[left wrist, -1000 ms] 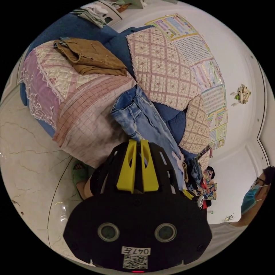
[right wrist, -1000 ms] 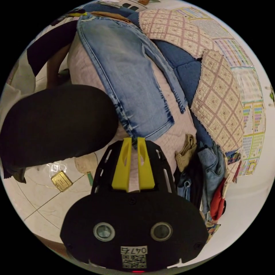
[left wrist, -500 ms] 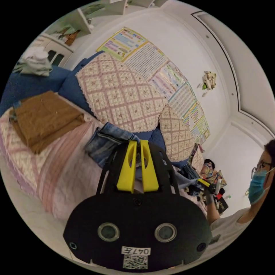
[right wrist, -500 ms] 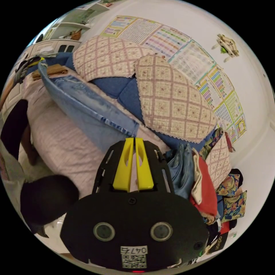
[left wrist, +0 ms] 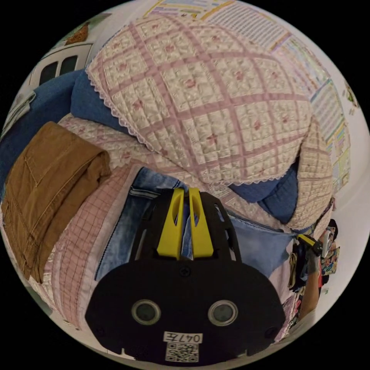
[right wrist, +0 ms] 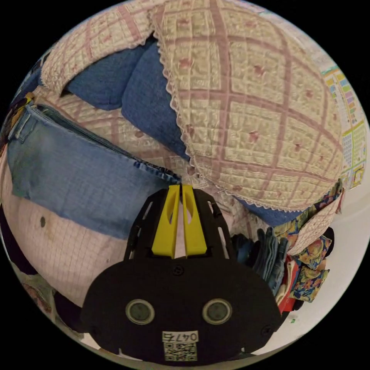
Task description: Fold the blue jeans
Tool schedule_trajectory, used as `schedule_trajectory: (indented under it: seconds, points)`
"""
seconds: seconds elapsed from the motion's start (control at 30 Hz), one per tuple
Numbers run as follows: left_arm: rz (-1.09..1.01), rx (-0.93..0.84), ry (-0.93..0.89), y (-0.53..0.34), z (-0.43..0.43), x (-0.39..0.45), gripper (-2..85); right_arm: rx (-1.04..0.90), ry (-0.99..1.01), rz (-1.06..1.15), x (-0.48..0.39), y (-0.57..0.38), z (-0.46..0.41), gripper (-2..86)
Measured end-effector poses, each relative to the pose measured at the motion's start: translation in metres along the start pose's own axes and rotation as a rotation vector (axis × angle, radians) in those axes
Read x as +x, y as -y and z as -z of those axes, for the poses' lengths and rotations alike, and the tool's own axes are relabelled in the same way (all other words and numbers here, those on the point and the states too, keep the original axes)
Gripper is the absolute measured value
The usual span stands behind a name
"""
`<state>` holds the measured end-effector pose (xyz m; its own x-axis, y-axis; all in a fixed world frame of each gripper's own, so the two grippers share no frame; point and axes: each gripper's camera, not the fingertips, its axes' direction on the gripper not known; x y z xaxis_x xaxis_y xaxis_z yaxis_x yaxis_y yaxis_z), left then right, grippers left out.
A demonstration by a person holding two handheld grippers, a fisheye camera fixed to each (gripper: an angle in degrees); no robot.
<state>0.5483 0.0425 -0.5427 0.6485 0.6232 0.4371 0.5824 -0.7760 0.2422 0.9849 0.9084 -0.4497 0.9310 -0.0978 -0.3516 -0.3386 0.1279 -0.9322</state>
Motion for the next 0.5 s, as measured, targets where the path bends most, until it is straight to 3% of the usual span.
schedule_trajectory:
  seconds: [0.17,0.3,0.4,0.5]
  points:
    - [0.009,-0.077,0.071,0.051,-0.018,0.032,1.6,-0.061,0.068,-0.066,0.028,0.022,-0.041,1.8]
    - [0.004,-0.112,0.067,0.083,-0.008,0.056,6.6,-0.093,0.080,-0.232,0.063,0.016,-0.061,10.5]
    - [-0.014,-0.056,0.038,0.104,0.033,0.076,12.7,0.037,0.159,-0.358,0.093,-0.014,-0.049,10.9]
    - [-0.141,-0.028,0.042,0.104,0.093,0.113,13.9,0.201,0.393,-0.528,0.126,-0.067,-0.035,9.3]
